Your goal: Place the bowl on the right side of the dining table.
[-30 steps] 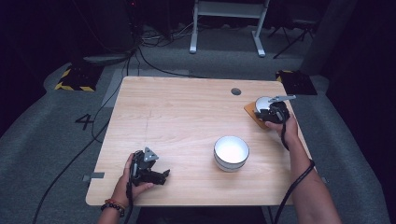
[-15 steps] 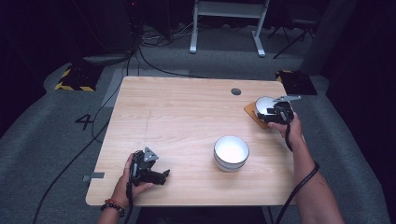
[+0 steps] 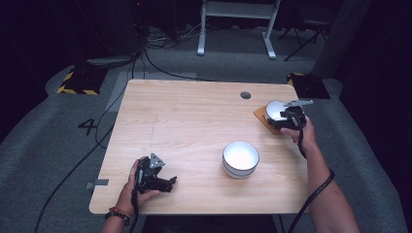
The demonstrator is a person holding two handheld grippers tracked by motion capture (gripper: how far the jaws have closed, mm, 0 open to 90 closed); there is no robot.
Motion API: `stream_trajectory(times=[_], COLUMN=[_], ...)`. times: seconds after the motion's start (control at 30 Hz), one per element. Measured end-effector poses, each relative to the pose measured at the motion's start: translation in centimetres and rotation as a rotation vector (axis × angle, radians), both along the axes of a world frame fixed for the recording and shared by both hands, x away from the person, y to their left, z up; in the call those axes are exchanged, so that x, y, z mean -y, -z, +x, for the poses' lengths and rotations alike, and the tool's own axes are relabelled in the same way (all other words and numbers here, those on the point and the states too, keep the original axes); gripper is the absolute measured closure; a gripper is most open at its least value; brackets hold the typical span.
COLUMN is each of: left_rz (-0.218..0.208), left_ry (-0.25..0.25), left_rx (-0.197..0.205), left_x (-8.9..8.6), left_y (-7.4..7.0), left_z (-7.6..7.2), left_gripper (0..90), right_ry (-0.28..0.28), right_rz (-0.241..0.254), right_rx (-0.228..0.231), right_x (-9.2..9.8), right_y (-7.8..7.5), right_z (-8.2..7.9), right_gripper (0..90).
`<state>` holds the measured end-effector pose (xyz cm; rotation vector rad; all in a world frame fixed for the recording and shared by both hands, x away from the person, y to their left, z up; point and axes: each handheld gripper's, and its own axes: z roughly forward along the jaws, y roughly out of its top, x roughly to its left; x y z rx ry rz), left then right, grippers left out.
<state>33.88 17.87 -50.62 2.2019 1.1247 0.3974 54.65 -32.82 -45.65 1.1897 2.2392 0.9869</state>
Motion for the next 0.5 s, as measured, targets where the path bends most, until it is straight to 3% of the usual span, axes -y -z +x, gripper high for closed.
stream_trajectory(times=[0.5], left_rz=[0.0], left_ry=[0.0], left_rx=[0.0], left_x=[0.0], left_y=[0.0], left_z=[-0.01], left_gripper=[0.3], right_ry=[-0.032], right_rz=[0.004], right_rx=[0.01], right_x=[-0.51], right_y=[-0.92], right_z=[-0.79], right_gripper=[25.2])
